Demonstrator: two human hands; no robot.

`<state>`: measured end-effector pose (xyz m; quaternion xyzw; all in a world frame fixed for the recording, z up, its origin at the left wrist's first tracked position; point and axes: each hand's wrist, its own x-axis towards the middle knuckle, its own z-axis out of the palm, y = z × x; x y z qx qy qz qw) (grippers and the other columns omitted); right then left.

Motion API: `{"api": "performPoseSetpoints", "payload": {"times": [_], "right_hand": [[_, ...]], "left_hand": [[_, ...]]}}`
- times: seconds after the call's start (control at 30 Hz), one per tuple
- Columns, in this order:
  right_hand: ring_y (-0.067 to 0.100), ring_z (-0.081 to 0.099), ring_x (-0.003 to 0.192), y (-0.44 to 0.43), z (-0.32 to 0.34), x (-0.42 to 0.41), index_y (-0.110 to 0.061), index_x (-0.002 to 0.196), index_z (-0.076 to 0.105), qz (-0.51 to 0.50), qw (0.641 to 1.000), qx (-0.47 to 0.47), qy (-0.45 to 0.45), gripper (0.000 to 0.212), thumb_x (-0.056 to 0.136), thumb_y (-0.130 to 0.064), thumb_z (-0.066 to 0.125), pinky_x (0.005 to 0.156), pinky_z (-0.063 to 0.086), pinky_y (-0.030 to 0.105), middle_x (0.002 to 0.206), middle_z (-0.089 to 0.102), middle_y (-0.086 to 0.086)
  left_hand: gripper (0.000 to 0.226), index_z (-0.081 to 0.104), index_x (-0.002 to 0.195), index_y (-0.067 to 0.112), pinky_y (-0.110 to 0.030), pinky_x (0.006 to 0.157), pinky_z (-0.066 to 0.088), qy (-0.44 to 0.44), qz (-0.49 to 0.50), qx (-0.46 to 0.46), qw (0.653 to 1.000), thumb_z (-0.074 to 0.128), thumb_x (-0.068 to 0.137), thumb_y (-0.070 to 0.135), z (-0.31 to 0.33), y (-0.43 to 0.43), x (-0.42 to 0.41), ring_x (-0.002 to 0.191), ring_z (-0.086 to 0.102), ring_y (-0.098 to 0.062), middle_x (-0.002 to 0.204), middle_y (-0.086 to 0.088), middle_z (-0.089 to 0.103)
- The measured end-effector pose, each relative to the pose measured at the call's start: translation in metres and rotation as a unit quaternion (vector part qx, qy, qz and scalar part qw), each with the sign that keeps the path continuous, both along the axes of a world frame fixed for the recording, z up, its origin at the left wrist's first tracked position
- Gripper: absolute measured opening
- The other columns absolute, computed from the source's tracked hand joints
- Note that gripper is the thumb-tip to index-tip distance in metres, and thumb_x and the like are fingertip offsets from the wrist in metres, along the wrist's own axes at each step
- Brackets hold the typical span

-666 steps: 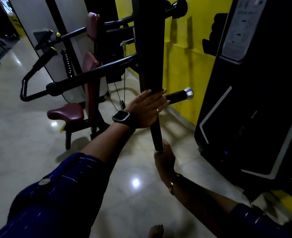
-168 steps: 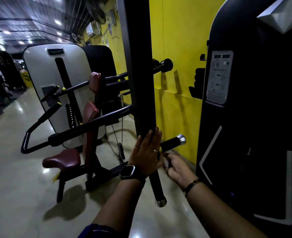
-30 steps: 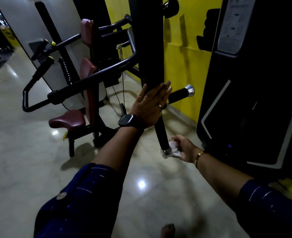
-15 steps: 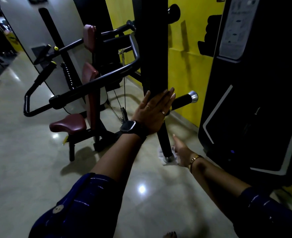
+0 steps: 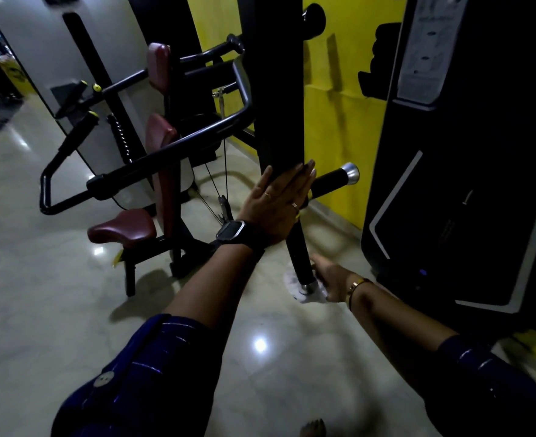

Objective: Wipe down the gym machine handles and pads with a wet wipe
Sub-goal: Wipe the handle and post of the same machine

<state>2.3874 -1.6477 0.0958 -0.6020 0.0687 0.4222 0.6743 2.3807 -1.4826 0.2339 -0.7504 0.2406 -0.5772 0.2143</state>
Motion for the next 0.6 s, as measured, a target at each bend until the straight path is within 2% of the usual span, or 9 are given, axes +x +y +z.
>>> {"api": "performPoseSetpoints", "payload": {"times": [0.07, 0.1, 0.23, 0.33, 0.37, 0.4, 0.47, 0.57, 0.6], "right_hand": [[0.024, 0.032, 0.052, 0.006, 0.012, -0.019, -0.011, 0.063, 0.039, 0.041, 0.998, 0.029, -0.026, 0.046, 0.093, -0.046, 0.038, 0.044, 0.026, 0.029, 0.061, 0.036, 0.011], [0.022, 0.034, 0.051, 0.004, 0.018, -0.021, -0.011, 0.066, 0.040, 0.056, 0.998, -0.002, -0.032, 0.042, 0.092, -0.042, 0.039, 0.043, 0.030, 0.027, 0.060, 0.035, 0.010], [0.019, 0.064, 0.058, -0.014, 0.036, -0.006, -0.006, 0.097, 0.055, 0.032, 0.993, -0.109, 0.017, 0.044, 0.095, -0.048, 0.046, 0.057, 0.054, 0.024, 0.075, 0.059, 0.013], [0.008, 0.067, 0.060, -0.033, 0.056, -0.006, -0.002, 0.121, 0.056, 0.044, 0.984, -0.175, -0.008, 0.070, 0.070, -0.042, 0.081, 0.064, 0.041, 0.012, 0.077, 0.071, 0.008], [0.005, 0.065, 0.056, -0.037, 0.070, -0.009, -0.001, 0.122, 0.057, 0.045, 0.986, -0.159, -0.005, 0.064, 0.071, -0.031, 0.082, 0.059, 0.041, 0.012, 0.079, 0.071, 0.006], [0.005, 0.062, 0.046, -0.039, 0.079, -0.008, 0.001, 0.119, 0.057, 0.031, 0.989, -0.142, -0.023, 0.044, 0.081, -0.015, 0.073, 0.050, 0.045, 0.013, 0.068, 0.069, 0.010], [0.008, 0.057, 0.034, -0.046, 0.092, -0.007, 0.009, 0.129, 0.048, -0.036, 0.987, -0.143, -0.069, 0.038, 0.092, 0.003, 0.048, 0.042, 0.050, 0.020, 0.055, 0.066, 0.005], [0.009, 0.061, 0.040, -0.038, 0.110, 0.003, 0.009, 0.130, 0.047, -0.059, 0.987, -0.109, -0.104, 0.037, 0.093, 0.005, 0.042, 0.057, 0.058, 0.025, 0.095, 0.061, 0.013], [0.008, 0.063, 0.044, -0.033, 0.124, -0.001, 0.009, 0.124, 0.049, -0.051, 0.985, -0.112, -0.119, 0.031, 0.095, 0.005, 0.041, 0.055, 0.057, 0.023, 0.096, 0.061, 0.012]], "left_hand": [[0.065, 0.041, 0.144, 0.012, -0.045, 0.118, 0.010, 0.003, 0.005, 0.002, 1.000, 0.062, 0.089, 0.038, -0.001, 0.000, 0.000, 0.139, 0.031, -0.021, 0.145, 0.000, 0.050], [0.064, 0.040, 0.145, 0.011, -0.045, 0.118, 0.010, 0.006, 0.007, 0.002, 1.000, 0.061, 0.089, 0.036, -0.002, 0.001, 0.000, 0.141, 0.028, -0.022, 0.146, 0.000, 0.049], [0.061, 0.040, 0.145, 0.011, -0.045, 0.119, 0.007, 0.000, 0.010, 0.004, 1.000, 0.056, 0.091, 0.032, -0.004, 0.001, 0.002, 0.143, 0.016, -0.023, 0.147, 0.000, 0.048], [0.062, 0.039, 0.146, 0.011, -0.045, 0.121, 0.002, -0.007, 0.011, 0.006, 1.000, 0.056, 0.091, 0.032, -0.004, 0.002, 0.004, 0.146, 0.013, -0.024, 0.148, 0.000, 0.046], [0.062, 0.039, 0.147, 0.011, -0.045, 0.122, 0.002, -0.006, 0.011, 0.003, 1.000, 0.056, 0.090, 0.031, -0.004, 0.003, 0.005, 0.148, 0.011, -0.024, 0.149, -0.001, 0.045], [0.063, 0.038, 0.147, 0.011, -0.045, 0.122, 0.002, -0.003, 0.011, 0.001, 1.000, 0.056, 0.090, 0.031, -0.004, 0.003, 0.005, 0.150, 0.008, -0.024, 0.150, 0.000, 0.044], [0.064, 0.037, 0.148, 0.011, -0.045, 0.121, 0.003, -0.002, 0.012, -0.002, 1.000, 0.056, 0.091, 0.032, -0.005, 0.003, 0.005, 0.151, 0.000, -0.022, 0.152, 0.000, 0.041], [0.062, 0.036, 0.148, 0.011, -0.045, 0.121, 0.004, -0.009, 0.005, -0.006, 1.000, 0.053, 0.093, 0.034, -0.005, 0.002, 0.005, 0.151, -0.002, -0.021, 0.153, 0.001, 0.033], [0.060, 0.035, 0.149, 0.011, -0.045, 0.121, 0.004, -0.009, 0.001, -0.007, 1.000, 0.050, 0.095, 0.032, -0.005, 0.002, 0.005, 0.151, -0.001, -0.021, 0.154, 0.000, 0.033]]}}
